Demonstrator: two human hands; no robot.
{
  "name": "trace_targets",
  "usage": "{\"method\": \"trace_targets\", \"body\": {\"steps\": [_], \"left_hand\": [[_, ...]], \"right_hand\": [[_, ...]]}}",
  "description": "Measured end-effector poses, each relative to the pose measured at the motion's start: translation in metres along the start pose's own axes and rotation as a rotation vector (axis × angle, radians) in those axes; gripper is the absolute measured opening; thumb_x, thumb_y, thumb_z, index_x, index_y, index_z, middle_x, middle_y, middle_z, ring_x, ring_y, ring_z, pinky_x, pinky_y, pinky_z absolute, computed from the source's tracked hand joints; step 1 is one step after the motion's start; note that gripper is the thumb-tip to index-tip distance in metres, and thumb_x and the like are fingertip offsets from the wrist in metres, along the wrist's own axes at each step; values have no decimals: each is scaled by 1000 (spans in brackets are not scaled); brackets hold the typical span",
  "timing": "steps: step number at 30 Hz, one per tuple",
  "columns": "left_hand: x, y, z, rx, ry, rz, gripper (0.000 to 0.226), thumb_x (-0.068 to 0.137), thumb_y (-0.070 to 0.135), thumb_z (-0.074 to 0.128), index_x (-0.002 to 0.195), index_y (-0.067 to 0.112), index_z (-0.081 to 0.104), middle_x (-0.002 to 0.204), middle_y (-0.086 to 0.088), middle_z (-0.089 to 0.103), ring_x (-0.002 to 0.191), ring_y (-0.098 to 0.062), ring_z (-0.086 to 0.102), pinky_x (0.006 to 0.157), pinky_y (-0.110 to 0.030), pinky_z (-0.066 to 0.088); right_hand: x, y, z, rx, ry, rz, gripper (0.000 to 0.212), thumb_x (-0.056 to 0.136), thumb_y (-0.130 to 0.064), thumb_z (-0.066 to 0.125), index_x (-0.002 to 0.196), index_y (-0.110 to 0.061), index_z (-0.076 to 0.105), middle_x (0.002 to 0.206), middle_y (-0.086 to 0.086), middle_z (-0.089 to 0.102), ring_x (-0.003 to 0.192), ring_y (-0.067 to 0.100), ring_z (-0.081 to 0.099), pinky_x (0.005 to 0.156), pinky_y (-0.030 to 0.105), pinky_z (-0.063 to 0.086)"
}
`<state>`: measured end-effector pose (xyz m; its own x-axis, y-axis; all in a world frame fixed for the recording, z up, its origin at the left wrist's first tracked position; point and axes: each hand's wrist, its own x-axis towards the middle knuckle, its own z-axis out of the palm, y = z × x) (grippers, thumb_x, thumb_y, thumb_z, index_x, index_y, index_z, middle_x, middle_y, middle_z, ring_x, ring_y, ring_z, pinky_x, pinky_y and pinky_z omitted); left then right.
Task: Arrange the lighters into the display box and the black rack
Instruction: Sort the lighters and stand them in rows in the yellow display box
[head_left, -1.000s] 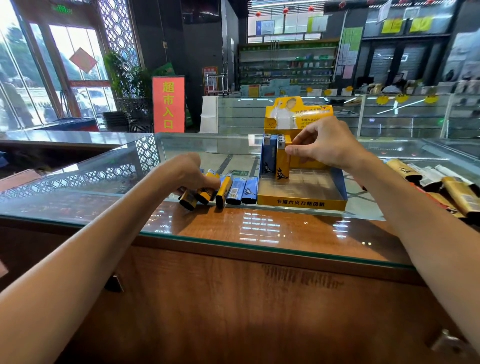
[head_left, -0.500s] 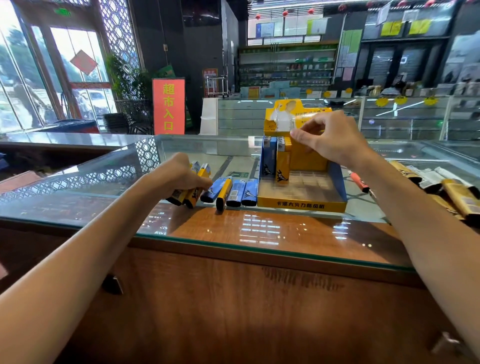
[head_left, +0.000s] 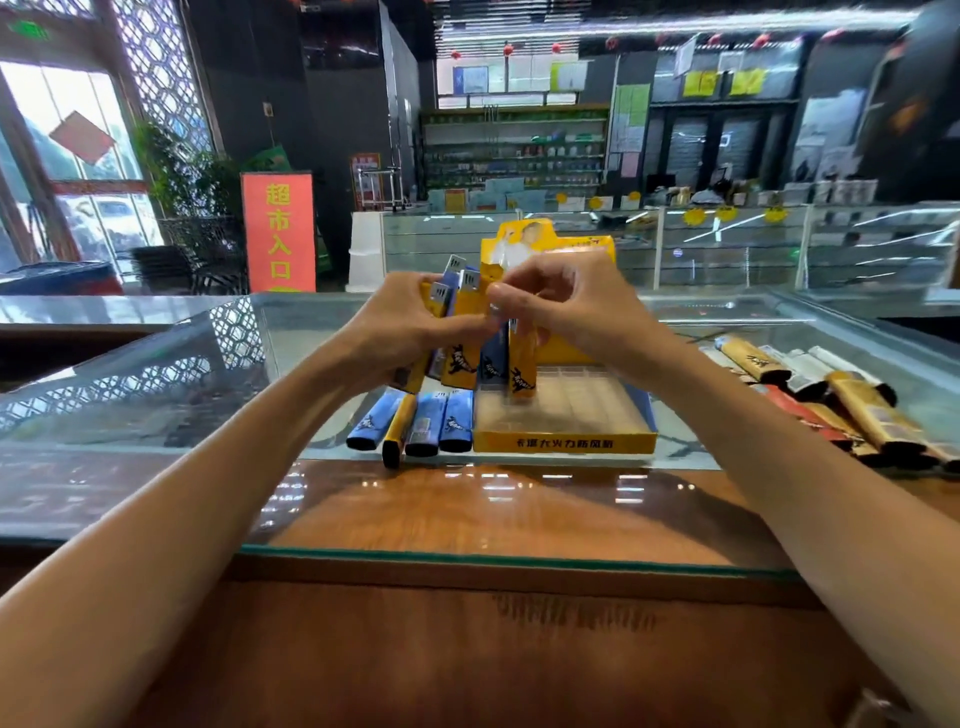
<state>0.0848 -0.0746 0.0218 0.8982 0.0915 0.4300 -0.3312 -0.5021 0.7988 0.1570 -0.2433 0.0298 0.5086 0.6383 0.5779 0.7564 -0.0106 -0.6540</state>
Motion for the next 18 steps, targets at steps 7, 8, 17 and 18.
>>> {"method": "trace_targets", "body": {"steps": [7, 8, 17, 18], "left_hand": [[-2, -6, 4, 5, 1, 52, 17, 71, 23, 76, 78, 12, 65, 58, 9, 66, 53, -3, 63, 50, -13, 48], [-2, -6, 4, -9, -1, 55, 24, 68, 27, 77, 80, 10, 66, 60, 7, 67, 56, -5, 64, 52, -15, 50], [-4, -5, 5, -15, -16, 44, 33, 68, 41, 67, 75, 9, 64, 58, 5, 65, 55, -8, 60, 53, -16, 51], [-4, -6, 2, -44, -10, 5, 29, 70, 41, 65, 72, 12, 63, 58, 5, 65, 53, -8, 61, 51, -17, 50]], "right_hand": [[-1, 2, 6, 154, -37, 82, 17, 81, -15, 70, 90, -1, 68, 75, 9, 67, 65, 14, 60, 58, 23, 50], [0, 2, 6, 201, -42, 110, 15, 81, -15, 69, 89, -2, 67, 75, 9, 66, 66, 16, 60, 60, 25, 50], [2, 3, 3, 311, -32, 135, 8, 76, -13, 71, 79, -7, 65, 64, -4, 68, 60, 7, 64, 58, 17, 52], [2, 4, -2, 340, -5, 139, 7, 78, -9, 70, 81, -6, 65, 66, -3, 69, 62, 7, 66, 58, 17, 52]]}}
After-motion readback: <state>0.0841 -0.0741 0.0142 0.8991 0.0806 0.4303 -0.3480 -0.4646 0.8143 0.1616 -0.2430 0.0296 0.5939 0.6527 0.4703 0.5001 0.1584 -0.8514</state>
